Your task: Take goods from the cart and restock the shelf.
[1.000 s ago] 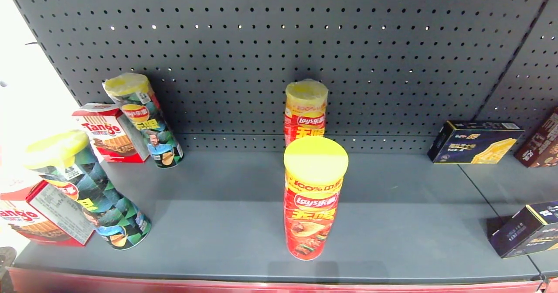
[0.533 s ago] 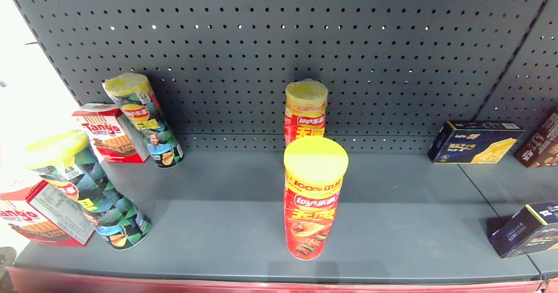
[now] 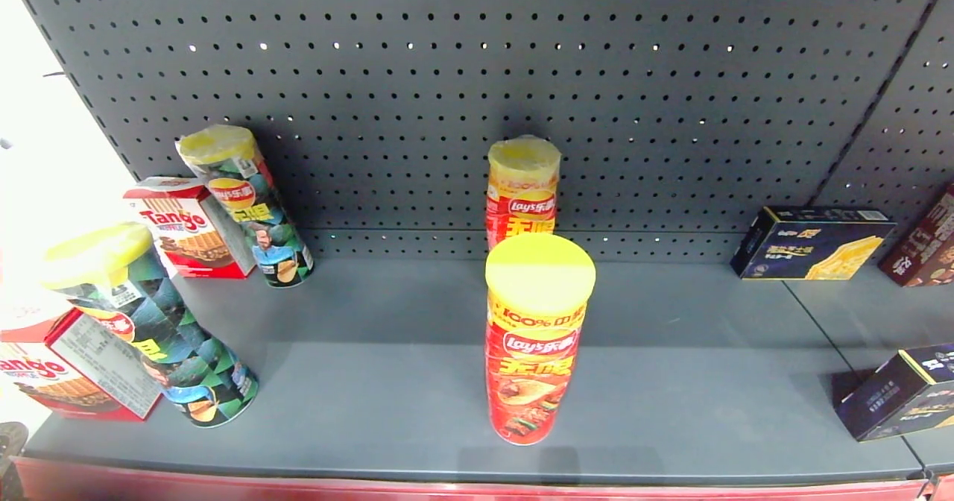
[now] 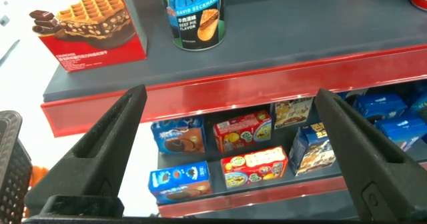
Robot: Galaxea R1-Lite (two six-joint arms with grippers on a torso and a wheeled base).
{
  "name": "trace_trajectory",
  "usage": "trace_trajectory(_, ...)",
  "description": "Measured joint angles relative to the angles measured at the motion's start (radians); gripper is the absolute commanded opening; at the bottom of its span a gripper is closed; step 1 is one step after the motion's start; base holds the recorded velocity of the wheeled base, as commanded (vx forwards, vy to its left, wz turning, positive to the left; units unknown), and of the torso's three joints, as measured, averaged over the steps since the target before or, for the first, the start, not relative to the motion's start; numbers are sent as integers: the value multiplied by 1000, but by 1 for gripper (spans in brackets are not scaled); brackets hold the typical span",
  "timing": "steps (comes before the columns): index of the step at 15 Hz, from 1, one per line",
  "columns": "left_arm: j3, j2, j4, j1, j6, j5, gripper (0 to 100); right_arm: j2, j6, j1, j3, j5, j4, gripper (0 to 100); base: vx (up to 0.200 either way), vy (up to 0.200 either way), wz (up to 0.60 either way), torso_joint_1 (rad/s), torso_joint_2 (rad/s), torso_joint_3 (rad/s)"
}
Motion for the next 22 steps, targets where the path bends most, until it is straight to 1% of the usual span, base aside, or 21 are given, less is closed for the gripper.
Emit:
trace_trajectory(1,0,0,-1,0,4,0,100,-3,-1,-1,0,1,0,100,0,0,0,0,0,0)
trace_trajectory(3,0,0,-1,0,25,2,100,-6,-4,-1,1,51,0,100,0,0,0,0,0,0)
trace_trajectory(5,0,0,-1,0,17,2,100,-7,-3,-1,1,52,0,100,0,0,0,0,0,0)
trace_trajectory(7,0,0,0,0,-2,0,100,-8,-3,-1,1,53,0,100,0,0,0,0,0,0)
trace_trajectory(9,0,0,0,0,-6,0,100,-8,-3,-1,1,53,0,100,0,0,0,0,0,0)
trace_trajectory(22,0,0,0,0,-6,-4,100,-8,-2,-1,1,55,0,100,0,0,0,0,0,0)
